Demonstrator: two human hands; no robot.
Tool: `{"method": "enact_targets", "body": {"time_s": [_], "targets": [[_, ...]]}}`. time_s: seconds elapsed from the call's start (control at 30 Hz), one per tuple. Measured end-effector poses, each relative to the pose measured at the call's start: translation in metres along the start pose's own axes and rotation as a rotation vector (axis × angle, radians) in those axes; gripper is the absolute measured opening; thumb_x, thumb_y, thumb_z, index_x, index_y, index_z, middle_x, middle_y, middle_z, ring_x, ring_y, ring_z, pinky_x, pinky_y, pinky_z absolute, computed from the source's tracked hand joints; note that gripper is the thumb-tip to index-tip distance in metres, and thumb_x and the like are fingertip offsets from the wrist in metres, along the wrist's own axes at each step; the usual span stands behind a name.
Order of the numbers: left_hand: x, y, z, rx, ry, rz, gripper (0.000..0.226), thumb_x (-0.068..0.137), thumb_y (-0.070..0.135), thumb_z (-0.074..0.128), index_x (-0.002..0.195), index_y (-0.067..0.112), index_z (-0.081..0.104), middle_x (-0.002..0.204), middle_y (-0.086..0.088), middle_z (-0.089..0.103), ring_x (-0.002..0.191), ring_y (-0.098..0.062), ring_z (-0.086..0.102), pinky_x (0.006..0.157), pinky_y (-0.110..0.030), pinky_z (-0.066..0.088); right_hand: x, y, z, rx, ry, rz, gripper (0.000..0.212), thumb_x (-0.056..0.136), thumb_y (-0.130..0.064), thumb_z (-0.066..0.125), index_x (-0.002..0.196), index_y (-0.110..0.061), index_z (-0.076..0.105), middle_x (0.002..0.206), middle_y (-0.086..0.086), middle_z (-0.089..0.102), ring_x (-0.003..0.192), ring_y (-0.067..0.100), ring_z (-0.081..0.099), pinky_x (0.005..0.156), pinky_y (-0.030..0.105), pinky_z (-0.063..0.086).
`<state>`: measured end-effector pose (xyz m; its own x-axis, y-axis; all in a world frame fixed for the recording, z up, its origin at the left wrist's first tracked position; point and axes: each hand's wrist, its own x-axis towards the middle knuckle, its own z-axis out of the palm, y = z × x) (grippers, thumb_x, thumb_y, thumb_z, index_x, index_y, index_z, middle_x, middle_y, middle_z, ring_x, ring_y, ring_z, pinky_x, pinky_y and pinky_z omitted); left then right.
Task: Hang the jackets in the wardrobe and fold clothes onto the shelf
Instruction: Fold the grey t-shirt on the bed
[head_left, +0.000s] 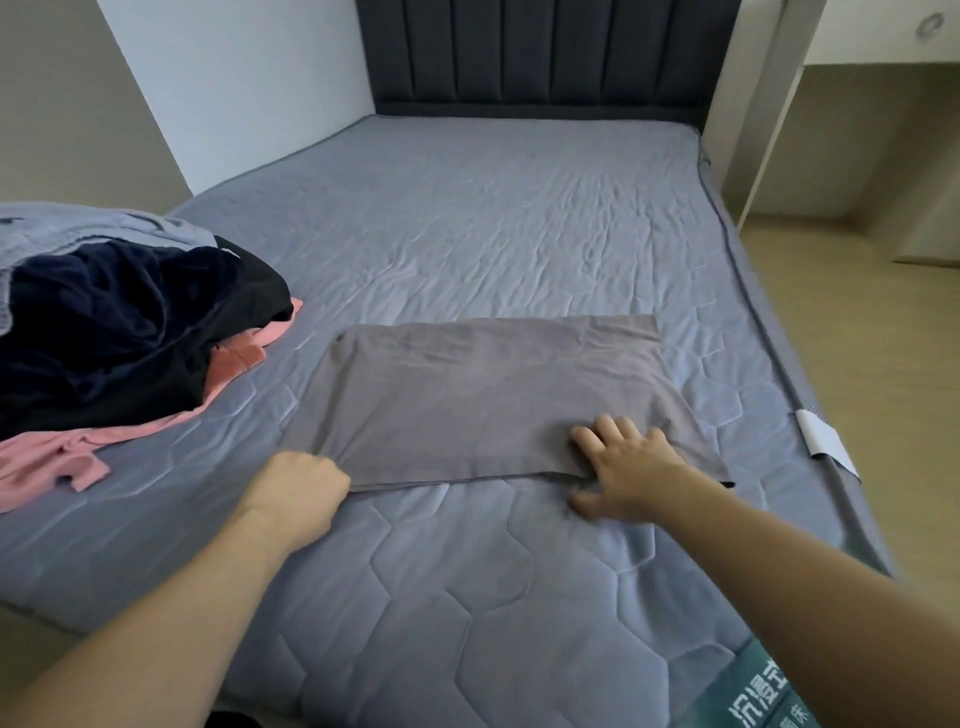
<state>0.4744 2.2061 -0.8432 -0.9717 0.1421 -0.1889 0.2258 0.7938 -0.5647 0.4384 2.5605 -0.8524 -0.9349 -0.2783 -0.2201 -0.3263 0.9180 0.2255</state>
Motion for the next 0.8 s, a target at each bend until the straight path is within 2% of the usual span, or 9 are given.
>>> {"method": "enact_targets", "body": {"time_s": [0.07, 0.13, 0.2, 0.23, 0.33, 0.43, 0.5, 0.67, 0.8], "targets": [[0.001, 0.012, -0.004, -0.036, 0.041, -0.004, 0.046, 0.088, 0.036, 0.044, 0.129, 0.017, 0.054, 0.126, -0.006, 0.056, 0.116, -0.027, 0.052, 0.085, -0.039, 0.045, -0.009, 0.003, 0.018, -0.114, 0.161, 0.001, 0.073, 0.084, -0.071, 0.03, 0.141, -0.025, 0.039, 0.126, 0.005, 0.047, 0.109, 0.027, 0.051, 0.082, 0.04, 0.039], [0.007, 0.026, -0.007, -0.098, 0.001, -0.049, 0.076, 0.086, 0.045, 0.045, 0.152, 0.016, 0.02, 0.149, -0.01, 0.031, 0.134, -0.033, 0.033, 0.095, -0.051, 0.038, -0.013, 0.008, 0.03, -0.168, 0.37, -0.039, 0.061, 0.088, -0.054, 0.029, 0.127, -0.019, 0.06, 0.108, 0.01, 0.06, 0.088, 0.03, 0.06, 0.071, 0.04, 0.044], [0.016, 0.033, -0.009, -0.161, -0.104, -0.089, 0.091, 0.088, 0.043, 0.048, 0.155, 0.021, -0.009, 0.161, -0.009, 0.006, 0.145, -0.039, 0.013, 0.102, -0.063, 0.03, -0.011, 0.013, 0.038, -0.173, 0.521, -0.075, 0.052, 0.084, -0.032, 0.033, 0.119, -0.013, 0.067, 0.101, 0.014, 0.062, 0.078, 0.033, 0.06, 0.066, 0.04, 0.047], [0.021, 0.035, -0.01, -0.169, -0.143, -0.111, 0.091, 0.091, 0.038, 0.049, 0.155, 0.021, -0.013, 0.162, -0.01, 0.001, 0.146, -0.04, 0.01, 0.103, -0.064, 0.03, -0.009, 0.013, 0.04, -0.172, 0.554, -0.079, 0.052, 0.081, -0.025, 0.033, 0.118, -0.011, 0.067, 0.101, 0.017, 0.062, 0.076, 0.034, 0.06, 0.065, 0.041, 0.048], [0.03, 0.039, -0.014, -0.094, -0.127, -0.145, 0.071, 0.097, 0.015, 0.039, 0.156, 0.013, 0.0, 0.157, -0.018, 0.019, 0.139, -0.042, 0.028, 0.097, -0.054, 0.043, -0.008, 0.009, 0.034, -0.202, 0.508, 0.005, 0.044, 0.08, -0.017, 0.037, 0.11, -0.007, 0.068, 0.096, 0.017, 0.062, 0.074, 0.034, 0.06, 0.061, 0.04, 0.048], [0.037, 0.032, -0.021, -0.056, -0.007, -0.165, 0.048, 0.095, 0.002, 0.034, 0.143, 0.009, 0.04, 0.133, -0.013, 0.052, 0.12, -0.033, 0.053, 0.089, -0.04, 0.051, -0.005, 0.012, 0.01, -0.188, 0.246, 0.118, 0.025, 0.085, -0.015, 0.053, 0.11, -0.014, 0.056, 0.102, 0.007, 0.058, 0.087, 0.028, 0.061, 0.07, 0.037, 0.046], [0.042, 0.017, -0.036, -0.105, 0.024, -0.186, 0.04, 0.093, 0.003, 0.04, 0.126, 0.014, 0.058, 0.123, -0.007, 0.06, 0.115, -0.028, 0.057, 0.088, -0.036, 0.05, 0.0, 0.018, -0.017, -0.135, 0.163, 0.148, 0.024, 0.091, -0.018, 0.049, 0.115, -0.02, 0.053, 0.113, 0.002, 0.058, 0.102, 0.025, 0.06, 0.08, 0.034, 0.044], [0.06, -0.041, -0.131, -0.172, 0.096, -0.317, 0.032, 0.088, 0.008, 0.049, 0.112, 0.021, 0.065, 0.115, -0.001, 0.066, 0.107, -0.024, 0.063, 0.077, -0.031, 0.047, 0.02, 0.04, -0.135, -0.082, 0.122, 0.364, 0.028, 0.095, -0.016, 0.046, 0.117, -0.021, 0.062, 0.123, 0.001, 0.061, 0.114, 0.025, 0.058, 0.086, 0.034, 0.042], [0.063, -0.099, -0.217, -0.195, -0.084, -0.223, 0.026, 0.086, 0.016, 0.049, 0.109, 0.019, 0.062, 0.123, -0.005, 0.064, 0.103, -0.027, 0.062, 0.084, -0.035, 0.05, 0.011, 0.062, -0.239, -0.096, -0.012, 0.448, 0.028, 0.094, -0.02, 0.041, 0.116, -0.02, 0.058, 0.129, 0.005, 0.056, 0.117, 0.029, 0.054, 0.086, 0.042, 0.041]]}}
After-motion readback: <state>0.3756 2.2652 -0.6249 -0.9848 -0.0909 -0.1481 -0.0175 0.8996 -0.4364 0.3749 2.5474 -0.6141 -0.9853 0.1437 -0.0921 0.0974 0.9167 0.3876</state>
